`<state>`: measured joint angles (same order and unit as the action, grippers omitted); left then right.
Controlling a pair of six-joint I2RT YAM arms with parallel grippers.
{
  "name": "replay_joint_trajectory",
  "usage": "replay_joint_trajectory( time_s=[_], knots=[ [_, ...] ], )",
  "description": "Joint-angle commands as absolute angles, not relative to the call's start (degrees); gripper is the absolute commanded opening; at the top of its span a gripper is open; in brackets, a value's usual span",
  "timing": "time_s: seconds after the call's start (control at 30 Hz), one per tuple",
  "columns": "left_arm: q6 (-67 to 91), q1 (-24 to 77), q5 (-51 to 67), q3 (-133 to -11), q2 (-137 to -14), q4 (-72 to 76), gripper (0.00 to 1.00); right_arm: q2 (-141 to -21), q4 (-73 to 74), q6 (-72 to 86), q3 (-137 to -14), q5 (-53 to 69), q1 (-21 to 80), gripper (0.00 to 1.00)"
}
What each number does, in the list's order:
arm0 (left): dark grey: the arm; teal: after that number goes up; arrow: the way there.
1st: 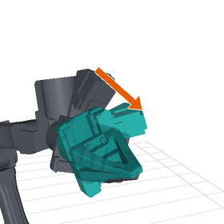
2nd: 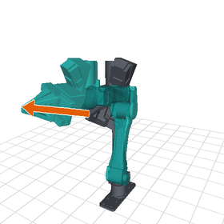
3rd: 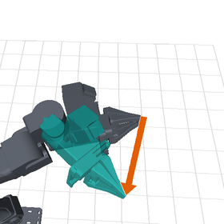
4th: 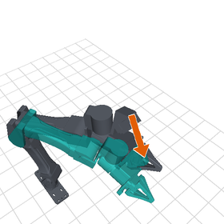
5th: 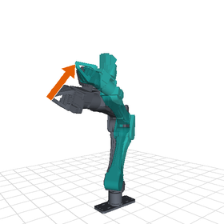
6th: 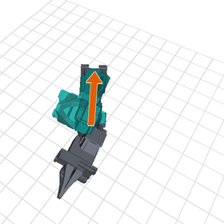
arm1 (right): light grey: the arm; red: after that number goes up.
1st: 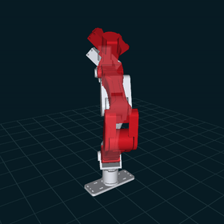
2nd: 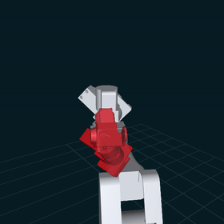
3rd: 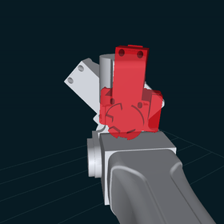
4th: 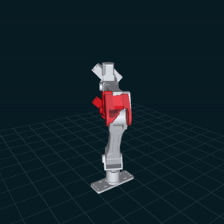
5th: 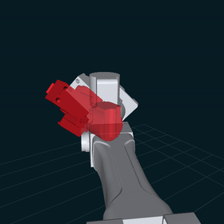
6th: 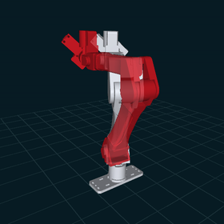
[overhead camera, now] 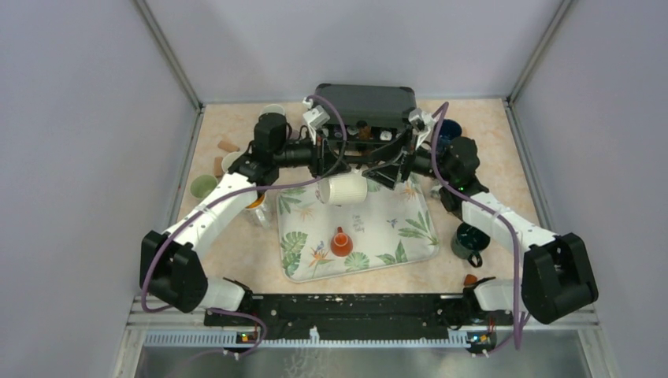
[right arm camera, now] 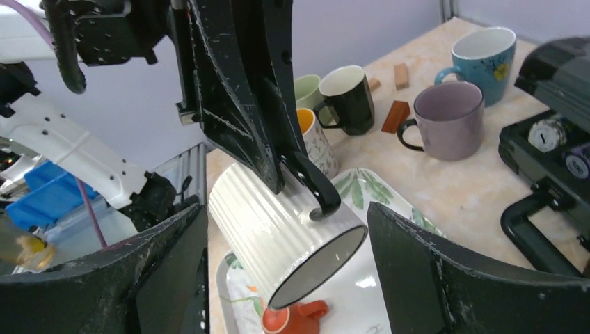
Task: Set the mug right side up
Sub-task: Turn over the cup on the tray, then place the cup at the corner of the board.
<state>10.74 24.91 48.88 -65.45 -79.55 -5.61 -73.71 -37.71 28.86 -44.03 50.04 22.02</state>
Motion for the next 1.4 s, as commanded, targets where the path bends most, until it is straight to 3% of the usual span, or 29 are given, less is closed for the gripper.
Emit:
replay_joint_trajectory(
  time_s=[0.0,0.33,0.67,1.37],
  knots=[
    [18.1,24.37,56.95,-65.54,-77.18,9.27,0.0,-76.05,-42.95,29.82,-49.39,56.2,21.44,0.84],
    [25.23,24.43,59.05,-64.43,-78.78,19.38,0.0,-81.15,-49.83,37.02,-53.94,61.51,21.67,0.73],
    [30.62,24.43,60.85,-62.98,-81.08,28.2,0.0,-83.2,-55.73,42.54,-54.52,62.62,23.38,0.38],
    [34.73,23.55,62.37,-62.14,-81.84,33.26,0.0,-78.17,-51.45,39.99,-51.13,65.97,23.29,0.37]
  ],
)
